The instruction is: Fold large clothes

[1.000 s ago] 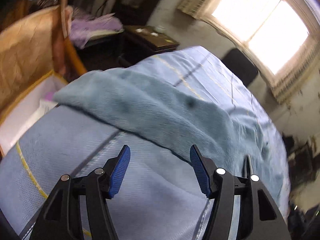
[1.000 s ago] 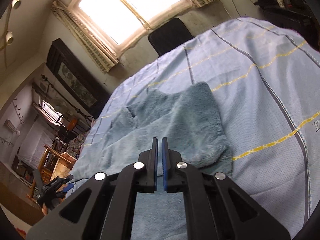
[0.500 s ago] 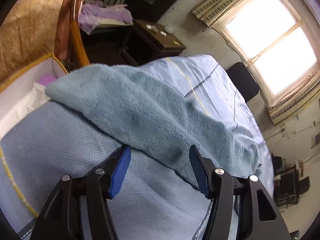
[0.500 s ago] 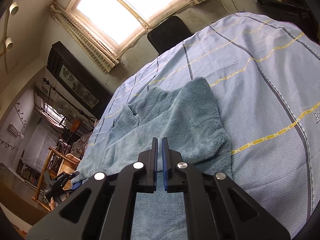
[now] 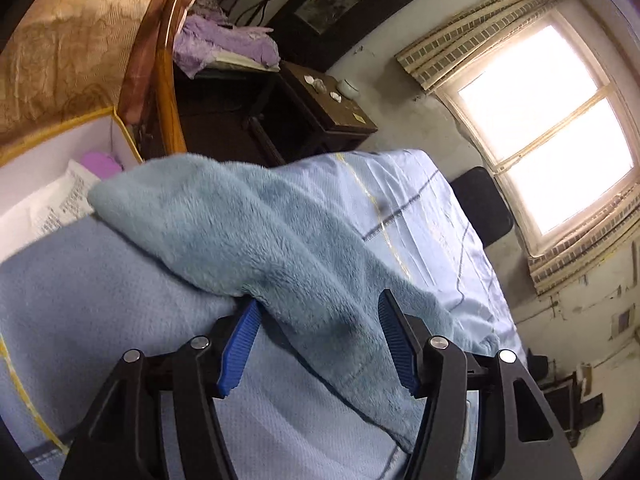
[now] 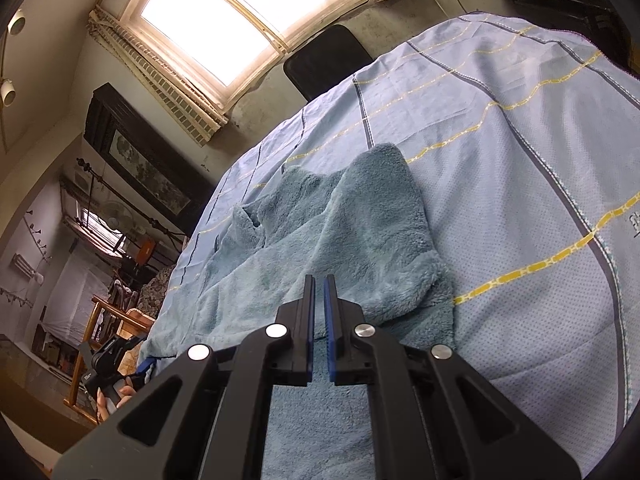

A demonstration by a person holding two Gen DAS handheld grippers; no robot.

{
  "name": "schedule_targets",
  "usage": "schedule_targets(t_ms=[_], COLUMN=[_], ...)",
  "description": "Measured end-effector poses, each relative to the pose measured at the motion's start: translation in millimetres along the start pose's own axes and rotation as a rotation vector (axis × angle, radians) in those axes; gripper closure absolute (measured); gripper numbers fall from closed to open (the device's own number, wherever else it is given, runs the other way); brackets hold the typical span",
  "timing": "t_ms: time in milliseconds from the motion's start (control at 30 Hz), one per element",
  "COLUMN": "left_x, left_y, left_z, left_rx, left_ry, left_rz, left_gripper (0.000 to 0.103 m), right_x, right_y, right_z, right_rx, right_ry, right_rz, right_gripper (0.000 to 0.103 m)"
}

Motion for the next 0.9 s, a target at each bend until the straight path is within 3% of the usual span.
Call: schedule_targets(t_ms=[67,133,167,200,433,600,767,900], left_x=[-1,-1,-2,-3,-1,4,27,78], left_y=[-3,-6,-7,-10,-27,-63,-131,-200], left_z=[4,4,3,2,-2,-16,-40,-56], left_rx=[-0.002,-0.006,0.002,0.001,-0.08,-0.13,-0.116,-0.07], left_ry=[0.003,0.005,0.009,0.009,-0.005,-0.062,-0.138,-0.186], left_rz=[0.012,0.029,0.045,0.073,0.214,0.381,0.593,0.821], left_gripper=[0.043,0.056,0.083,0.097,0.097,0.098,0.098,0.098], right_x=[1,1,0,0,-3,-4,-6,-8], right_y=[1,0,-1,-1,-2,-2,-1,-3], right_z=[1,1,0,-1,-4,-8,-10,-14], right_rx=[0.003,0.004,0.006,0.008,-0.004,-0.019,-0.037,-0.044], right_ry=[0.006,0.004,0.0,-0.004,-0.016,-0.026,-0.031,-0.043], right_rz=[-0.008,-0.008,-0.006,-0.003,0.017,0.033,0.048,0.06], right_gripper=[0.097,0.097,0.097,0.097,0.097,0.097,0.097,0.097])
Point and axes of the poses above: each gripper's, at about its wrist camera, not at the fingertips, and z roughly the way its jaws point, y to its left, x to its underside, the point moved 3 cm from there along z, roughly the way its jaws point, and after that the axes turned 3 degrees about -y, right-handed, at the moved point
